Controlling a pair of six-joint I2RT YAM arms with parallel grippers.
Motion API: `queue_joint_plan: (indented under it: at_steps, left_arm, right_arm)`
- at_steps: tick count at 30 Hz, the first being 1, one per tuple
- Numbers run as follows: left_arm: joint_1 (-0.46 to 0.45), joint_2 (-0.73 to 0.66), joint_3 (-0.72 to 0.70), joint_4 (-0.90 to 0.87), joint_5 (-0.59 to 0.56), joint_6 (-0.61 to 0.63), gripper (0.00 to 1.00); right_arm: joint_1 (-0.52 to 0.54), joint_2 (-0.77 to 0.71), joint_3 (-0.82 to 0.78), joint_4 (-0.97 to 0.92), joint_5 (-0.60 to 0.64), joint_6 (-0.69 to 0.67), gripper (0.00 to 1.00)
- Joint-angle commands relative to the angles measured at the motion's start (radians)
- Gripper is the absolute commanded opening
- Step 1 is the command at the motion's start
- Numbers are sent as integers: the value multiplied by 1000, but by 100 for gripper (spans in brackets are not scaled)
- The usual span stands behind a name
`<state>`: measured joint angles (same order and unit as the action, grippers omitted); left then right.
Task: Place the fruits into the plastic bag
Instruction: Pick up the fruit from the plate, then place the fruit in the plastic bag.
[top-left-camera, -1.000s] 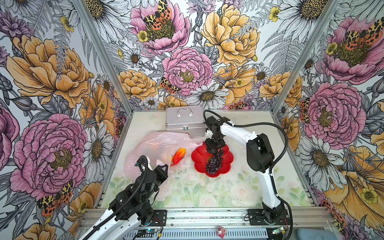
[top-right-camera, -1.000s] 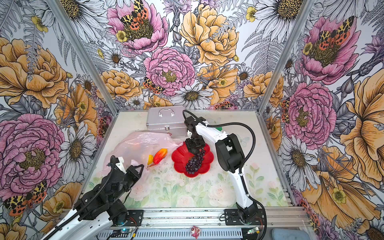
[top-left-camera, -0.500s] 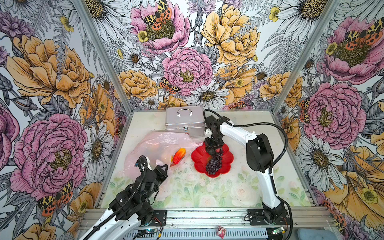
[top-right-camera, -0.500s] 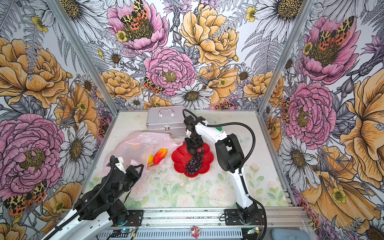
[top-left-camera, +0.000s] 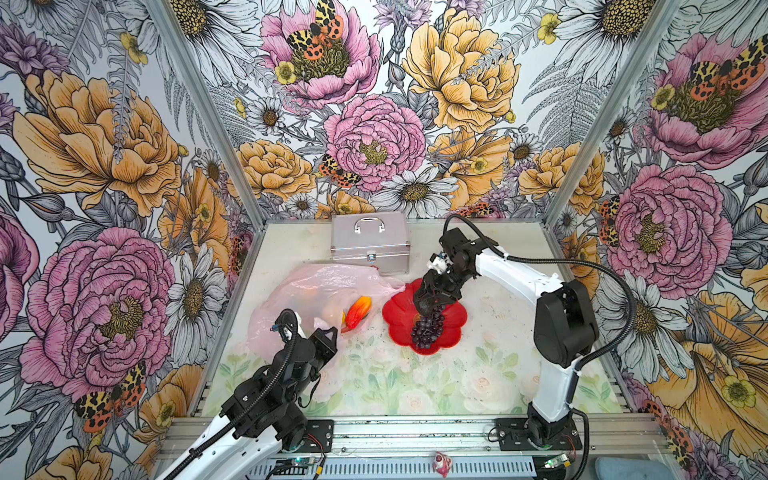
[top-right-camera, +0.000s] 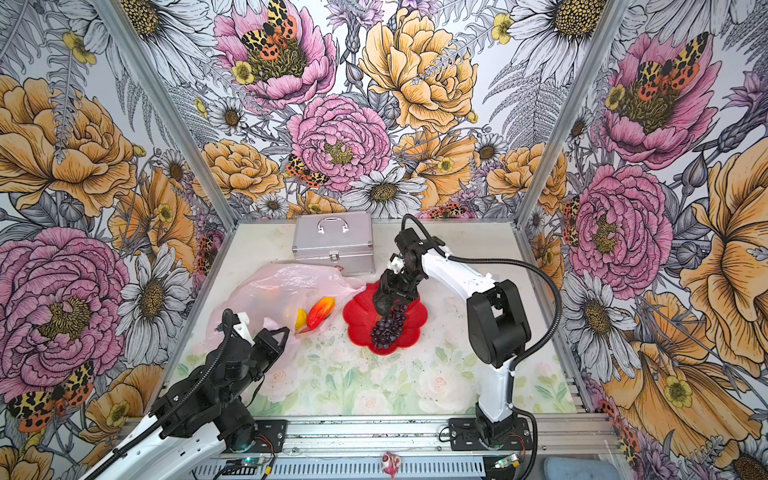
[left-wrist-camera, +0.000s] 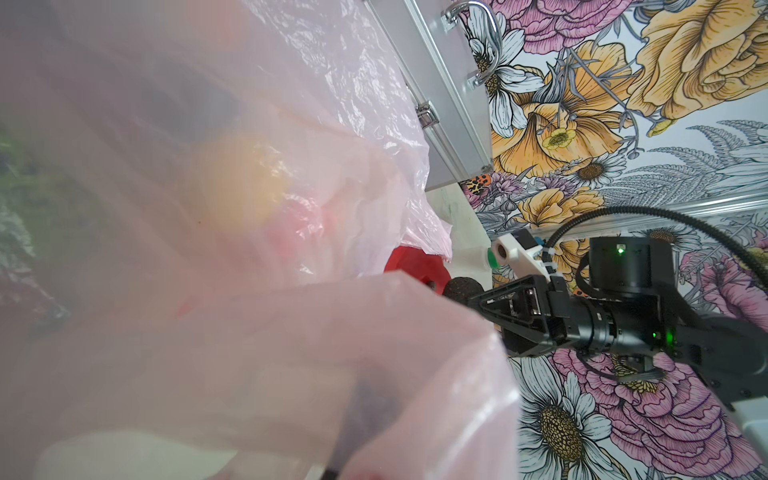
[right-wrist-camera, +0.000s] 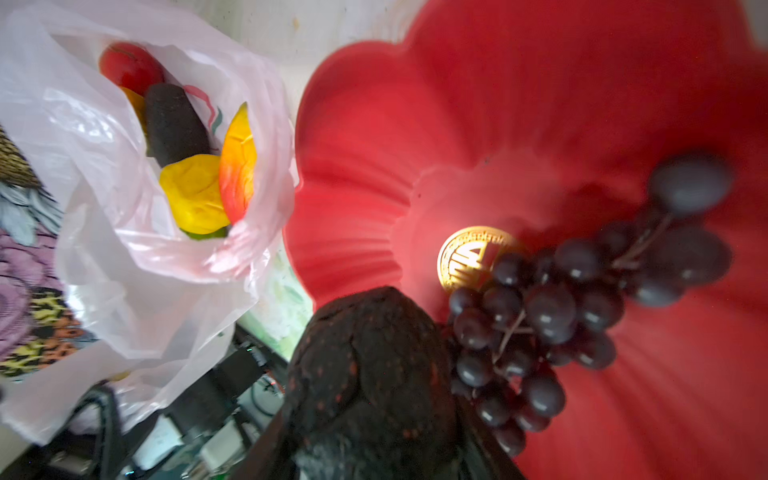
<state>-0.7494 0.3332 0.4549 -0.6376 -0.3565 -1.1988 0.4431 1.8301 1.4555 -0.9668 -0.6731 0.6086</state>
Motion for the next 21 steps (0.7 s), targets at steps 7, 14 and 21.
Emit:
queue_joint_plan:
  at_steps: [7, 14, 21]
  left_arm:
    - [7, -5, -7, 29, 28, 13, 0]
    - [1, 5, 0, 41, 47, 26, 0]
    - [-54, 30, 23, 40, 35, 41, 0]
  right_arm:
    - [173, -157, -143, 104, -199, 108, 50]
    - [266, 49, 97, 102, -209, 96, 50]
    - [290, 248, 323, 102, -197, 112, 50]
